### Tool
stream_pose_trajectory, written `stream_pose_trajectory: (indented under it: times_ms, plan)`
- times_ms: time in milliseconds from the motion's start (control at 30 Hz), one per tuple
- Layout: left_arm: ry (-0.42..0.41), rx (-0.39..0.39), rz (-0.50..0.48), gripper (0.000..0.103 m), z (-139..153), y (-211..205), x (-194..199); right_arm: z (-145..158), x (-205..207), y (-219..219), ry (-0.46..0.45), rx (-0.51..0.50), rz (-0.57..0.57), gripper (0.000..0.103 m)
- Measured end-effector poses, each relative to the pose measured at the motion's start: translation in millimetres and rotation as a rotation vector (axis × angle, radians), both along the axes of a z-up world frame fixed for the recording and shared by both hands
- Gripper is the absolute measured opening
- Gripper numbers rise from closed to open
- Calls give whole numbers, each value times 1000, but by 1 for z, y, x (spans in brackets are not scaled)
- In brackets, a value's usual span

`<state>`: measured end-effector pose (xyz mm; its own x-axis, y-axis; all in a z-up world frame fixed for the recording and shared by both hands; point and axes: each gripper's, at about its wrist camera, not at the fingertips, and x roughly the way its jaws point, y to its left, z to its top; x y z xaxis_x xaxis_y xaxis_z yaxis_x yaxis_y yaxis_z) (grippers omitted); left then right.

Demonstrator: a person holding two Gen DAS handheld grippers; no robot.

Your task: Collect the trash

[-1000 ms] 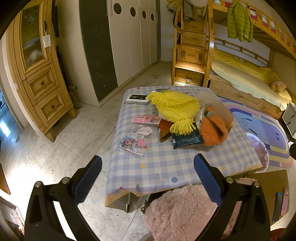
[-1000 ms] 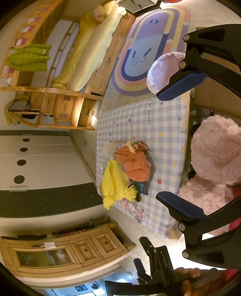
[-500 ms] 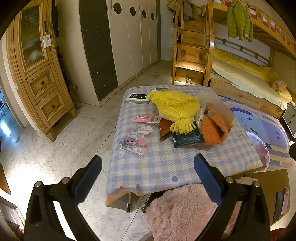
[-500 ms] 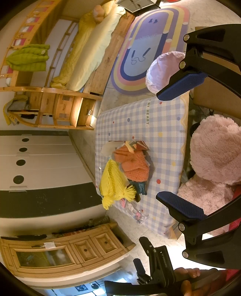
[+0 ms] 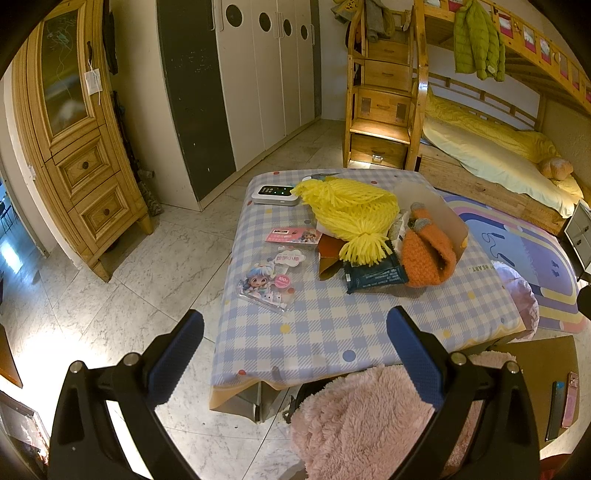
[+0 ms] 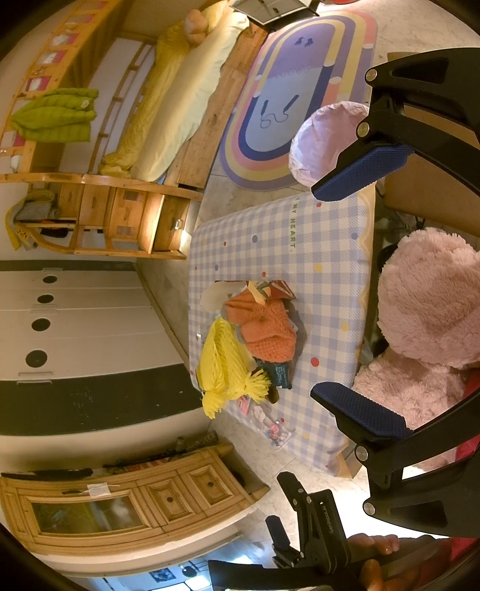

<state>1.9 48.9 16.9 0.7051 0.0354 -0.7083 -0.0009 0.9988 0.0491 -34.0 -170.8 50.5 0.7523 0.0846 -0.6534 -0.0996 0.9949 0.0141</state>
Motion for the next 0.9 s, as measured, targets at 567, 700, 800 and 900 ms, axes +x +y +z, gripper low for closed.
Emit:
stream_pose_trajectory:
  times_ms: [567,700,800,900]
  plan:
    - [10,-1,7,96,-5,3,2,-9,5,3,-1,-20,10,97]
    - [10,-14,25,96,-11,13,5,-14,12,12,-48,-42,49,97]
    - [8,-35,55,96,-13,23,10,-19,26,19,-61,-59,67,97]
    - [29,-41,49,96,-17,28,19,-23,41,25,-66,-71,79,97]
